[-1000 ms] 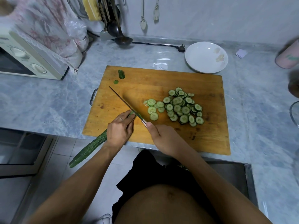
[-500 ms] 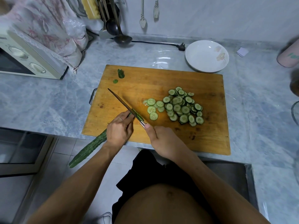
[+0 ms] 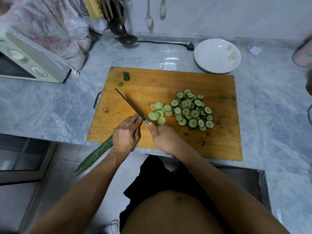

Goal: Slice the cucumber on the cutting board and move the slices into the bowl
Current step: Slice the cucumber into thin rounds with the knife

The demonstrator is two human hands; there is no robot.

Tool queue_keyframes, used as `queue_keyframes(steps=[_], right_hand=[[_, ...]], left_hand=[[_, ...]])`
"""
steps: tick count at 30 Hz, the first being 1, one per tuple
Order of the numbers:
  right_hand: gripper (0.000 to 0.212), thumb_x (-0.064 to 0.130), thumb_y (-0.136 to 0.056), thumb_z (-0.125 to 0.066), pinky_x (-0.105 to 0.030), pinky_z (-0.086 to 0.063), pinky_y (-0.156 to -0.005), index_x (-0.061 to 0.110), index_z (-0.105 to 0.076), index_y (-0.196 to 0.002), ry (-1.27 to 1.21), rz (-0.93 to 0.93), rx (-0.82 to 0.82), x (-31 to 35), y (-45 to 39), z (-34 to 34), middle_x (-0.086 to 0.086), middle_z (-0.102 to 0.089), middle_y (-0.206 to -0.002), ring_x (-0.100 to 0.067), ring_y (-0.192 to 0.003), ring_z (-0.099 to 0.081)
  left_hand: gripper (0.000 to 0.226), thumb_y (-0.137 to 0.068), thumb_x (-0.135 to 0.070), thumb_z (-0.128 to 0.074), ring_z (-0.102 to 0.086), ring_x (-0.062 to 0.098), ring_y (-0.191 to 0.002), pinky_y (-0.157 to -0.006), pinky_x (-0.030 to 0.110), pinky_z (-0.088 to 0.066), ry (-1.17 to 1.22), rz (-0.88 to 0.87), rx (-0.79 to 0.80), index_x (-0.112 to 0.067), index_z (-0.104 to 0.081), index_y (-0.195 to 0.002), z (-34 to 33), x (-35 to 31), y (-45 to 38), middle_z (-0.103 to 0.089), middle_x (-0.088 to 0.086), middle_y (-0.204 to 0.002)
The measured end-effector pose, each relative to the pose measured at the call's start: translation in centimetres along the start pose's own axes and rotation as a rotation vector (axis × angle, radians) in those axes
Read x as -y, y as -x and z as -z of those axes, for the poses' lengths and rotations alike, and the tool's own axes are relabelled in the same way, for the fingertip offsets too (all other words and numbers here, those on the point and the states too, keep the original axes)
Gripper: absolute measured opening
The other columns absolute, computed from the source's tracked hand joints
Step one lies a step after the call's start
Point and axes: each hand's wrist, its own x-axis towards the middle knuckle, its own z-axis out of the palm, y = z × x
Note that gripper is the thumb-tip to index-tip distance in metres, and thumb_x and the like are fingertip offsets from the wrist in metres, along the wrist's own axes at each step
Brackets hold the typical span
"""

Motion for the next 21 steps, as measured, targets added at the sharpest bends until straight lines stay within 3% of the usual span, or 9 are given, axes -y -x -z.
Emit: queue_keyframes(steps=[3,8,13,15,18,21], right_hand=[[0.059,0.043,-0.107,-0.021,-0.029,-0.030,-0.069,0.014,-0.044,-0.061,0.009,0.030,-0.027,0.0,0.0,-0.6,-0.012,-0.057,-0.072,-0.029,-0.081,-0.053],[0.063,0.047,-0.106,-0.018,-0.036,-0.030,-0.055,0.010,-0.045,-0.062,-0.031,-0.005,-0.067,-0.8,-0.2,0.5,-0.013,-0.050,-0.063,-0.030,-0.061,-0.050],[0.064,0.050,-0.105,-0.020,-0.033,-0.036,-0.059,0.008,-0.044,-0.064,-0.100,-0.018,-0.047,-1.8,0.9,1.9,-0.014,-0.045,-0.061,-0.030,-0.053,-0.043],[0.063,0.050,-0.105,-0.020,-0.035,-0.037,-0.061,0.008,-0.048,-0.068,-0.103,0.006,-0.034,-1.6,1.6,1.8,-0.018,-0.048,-0.066,-0.040,-0.063,-0.050],[0.062,0.048,-0.105,-0.020,-0.040,-0.042,-0.070,0.007,-0.050,-0.070,-0.074,0.040,-0.029,-1.1,2.8,1.2,-0.024,-0.059,-0.078,-0.036,-0.075,-0.056],[0.059,0.045,-0.106,-0.023,-0.040,-0.037,-0.071,0.009,-0.043,-0.063,-0.018,0.078,-0.033,-0.9,3.4,0.5,-0.015,-0.053,-0.068,-0.031,-0.074,-0.054]], left_hand=[[0.029,-0.086,-0.013,-0.055,-0.064,0.019,-0.111,-0.062,0.032,-0.057,0.017,0.003,-0.002,-0.018,-0.075,-0.108,0.1,0.1,0.0,-0.068,0.000,-0.123],[0.027,-0.087,-0.017,-0.058,-0.069,0.022,-0.102,-0.068,0.034,-0.059,0.064,0.014,-0.051,-0.015,-0.077,-0.106,0.4,-0.2,0.1,-0.070,0.005,-0.118],[0.033,-0.090,-0.023,-0.050,-0.069,0.023,-0.103,-0.069,0.037,-0.061,0.074,0.015,-0.046,-0.016,-0.076,-0.110,0.3,0.1,0.1,-0.069,0.005,-0.121],[0.035,-0.089,-0.023,-0.049,-0.069,0.024,-0.102,-0.070,0.037,-0.060,0.077,0.010,-0.046,-0.014,-0.076,-0.109,0.4,0.1,0.1,-0.069,0.006,-0.120],[0.035,-0.088,-0.024,-0.049,-0.070,0.025,-0.101,-0.071,0.039,-0.061,0.087,0.026,-0.031,-0.014,-0.076,-0.108,0.3,0.1,0.2,-0.070,0.008,-0.119],[0.032,-0.087,-0.023,-0.051,-0.069,0.024,-0.101,-0.071,0.035,-0.059,0.107,0.053,-0.011,-0.015,-0.076,-0.104,0.1,0.5,0.3,-0.070,0.005,-0.120]])
